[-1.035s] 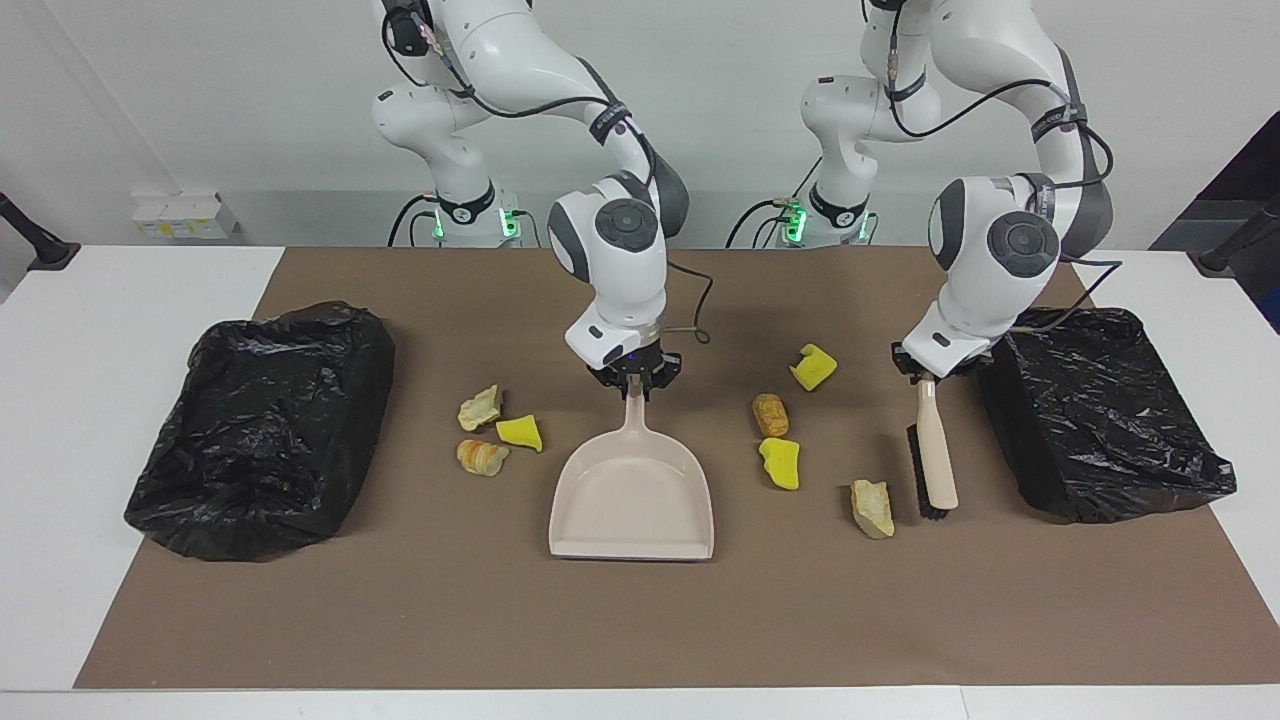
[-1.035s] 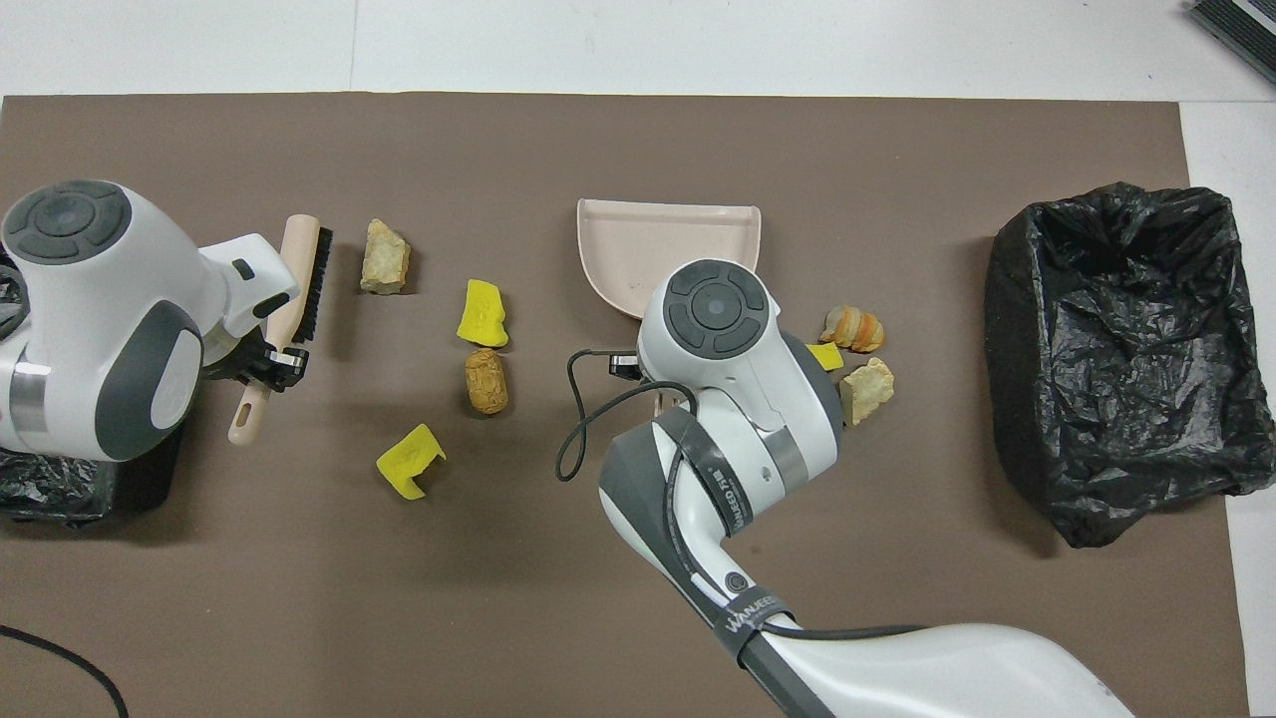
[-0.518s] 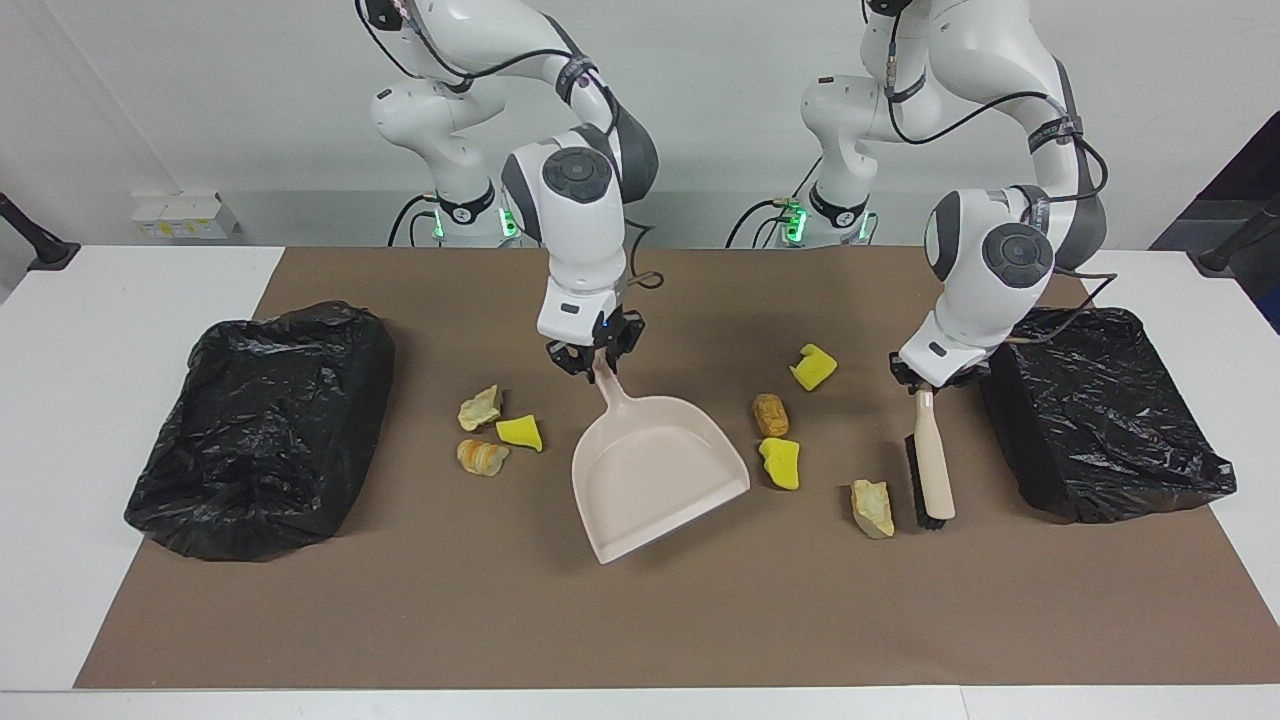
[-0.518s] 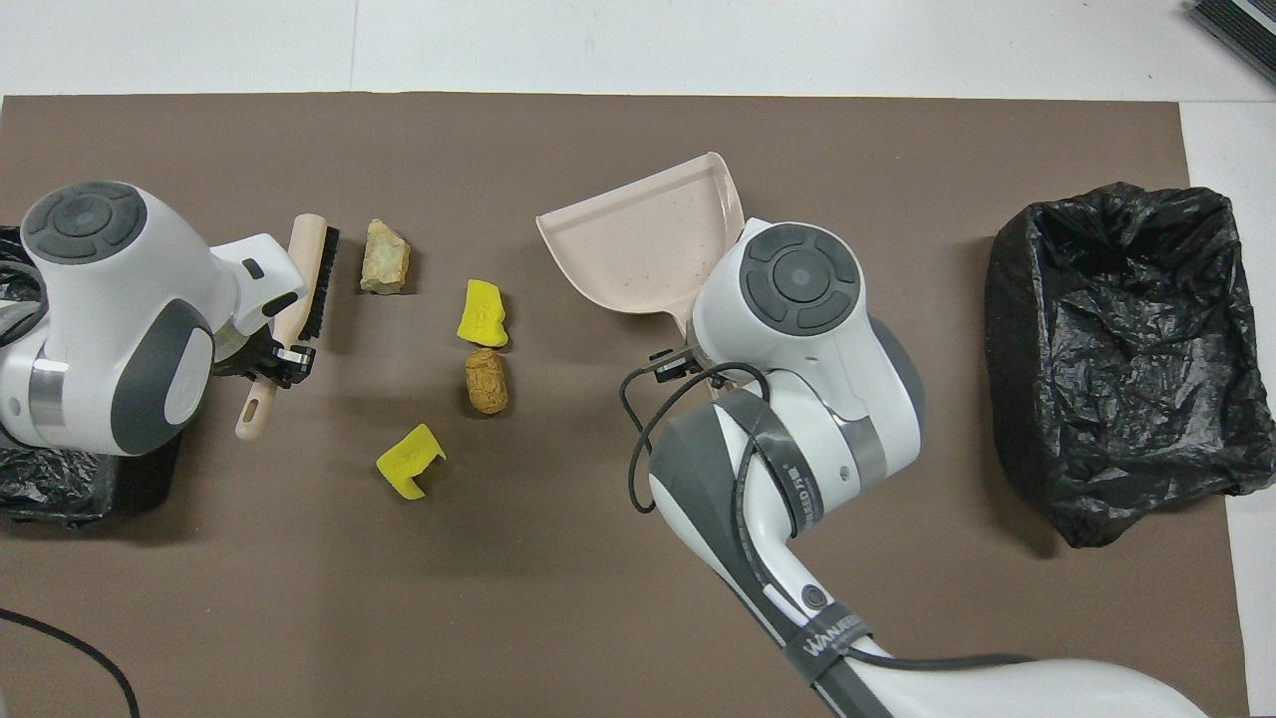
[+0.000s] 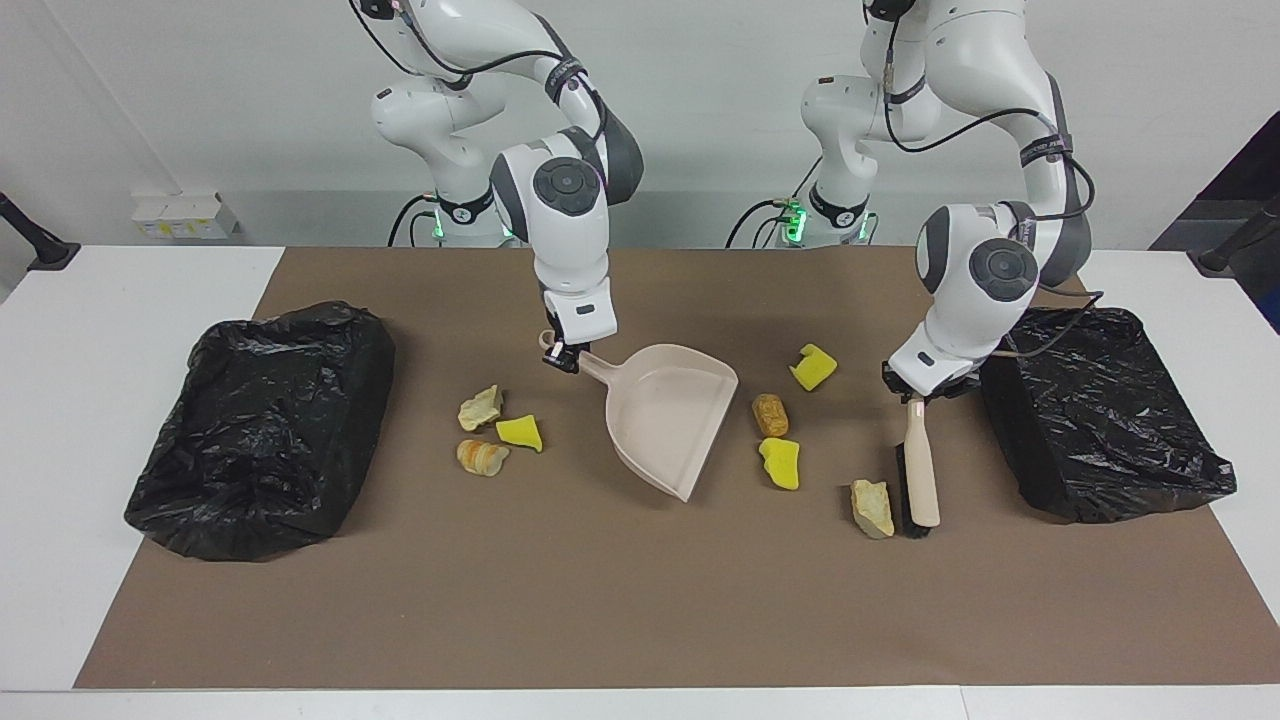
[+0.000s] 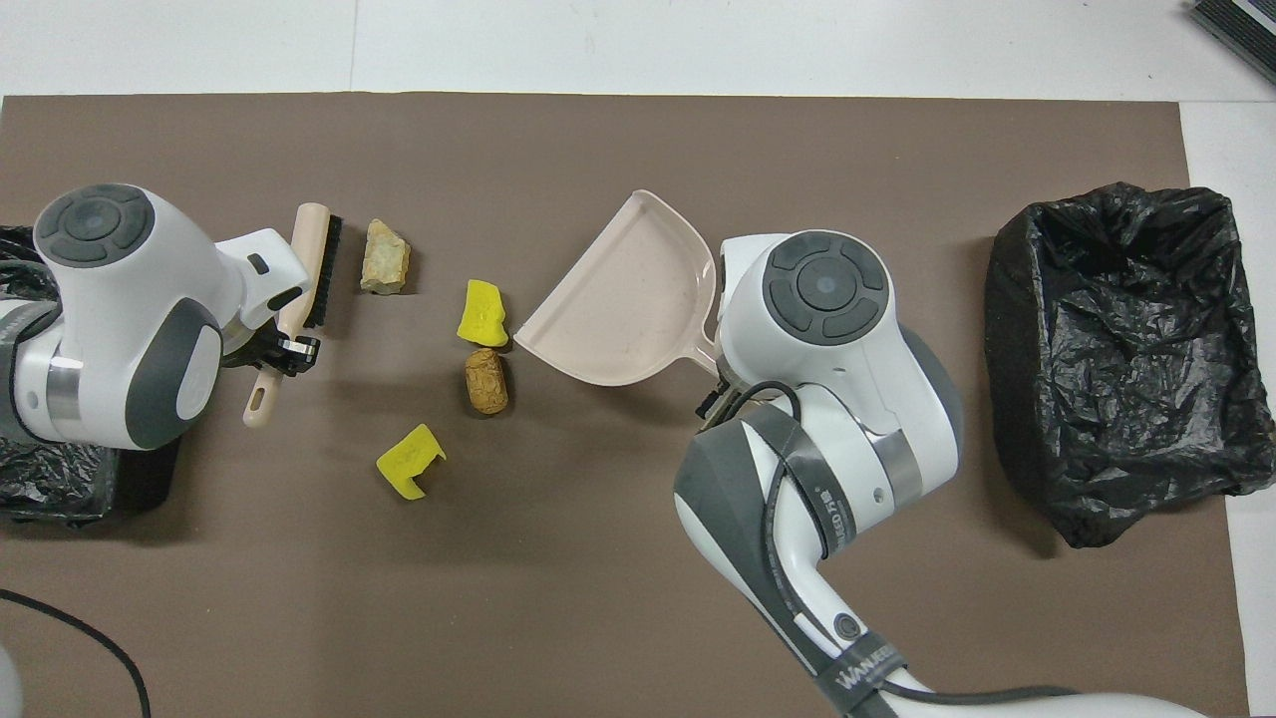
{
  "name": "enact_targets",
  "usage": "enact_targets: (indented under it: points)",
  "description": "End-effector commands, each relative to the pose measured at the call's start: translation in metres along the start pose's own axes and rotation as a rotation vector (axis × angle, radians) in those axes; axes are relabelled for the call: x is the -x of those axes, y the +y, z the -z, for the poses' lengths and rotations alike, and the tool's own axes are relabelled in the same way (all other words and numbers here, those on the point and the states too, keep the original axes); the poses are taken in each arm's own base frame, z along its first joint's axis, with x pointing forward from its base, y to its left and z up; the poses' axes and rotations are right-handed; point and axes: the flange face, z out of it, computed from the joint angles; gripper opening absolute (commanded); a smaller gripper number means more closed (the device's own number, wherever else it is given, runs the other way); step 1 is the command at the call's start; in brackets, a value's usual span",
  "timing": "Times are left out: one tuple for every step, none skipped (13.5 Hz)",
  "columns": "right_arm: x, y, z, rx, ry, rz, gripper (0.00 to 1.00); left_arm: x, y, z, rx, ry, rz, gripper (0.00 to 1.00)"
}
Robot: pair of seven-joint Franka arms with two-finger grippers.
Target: Sweep and dump trash in bin
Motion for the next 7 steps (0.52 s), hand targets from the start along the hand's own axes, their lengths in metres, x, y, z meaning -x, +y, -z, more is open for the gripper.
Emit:
enact_targets:
  points:
    - [0.009,-0.01,-0.006,0.007,-0.012,0.058,0.0,0.014,0.025,0.002,-0.007,0.018,-0.061,0.0]
    - [0.007,-0.012,-0.009,0.004,-0.017,0.049,0.0,0.017,0.032,0.002,-0.008,0.018,-0.085,0.0]
    - [-0.002,-0.021,-0.013,0.004,-0.02,0.032,0.0,0.017,0.047,0.003,-0.011,0.017,-0.122,0.0]
    - [-0.008,-0.026,-0.019,0.008,-0.017,0.004,0.0,0.019,0.059,0.003,-0.012,0.013,-0.134,0.0]
    - [-0.011,-0.027,-0.024,0.017,-0.006,-0.013,0.0,0.022,0.069,0.005,-0.013,0.013,-0.149,0.0]
    - [-0.013,-0.028,-0.031,0.023,0.001,-0.041,0.0,0.026,0.083,0.003,-0.014,0.009,-0.172,0.0]
    - [-0.019,-0.038,-0.038,0.025,0.004,-0.047,0.0,0.03,0.093,0.004,-0.015,0.011,-0.19,0.0]
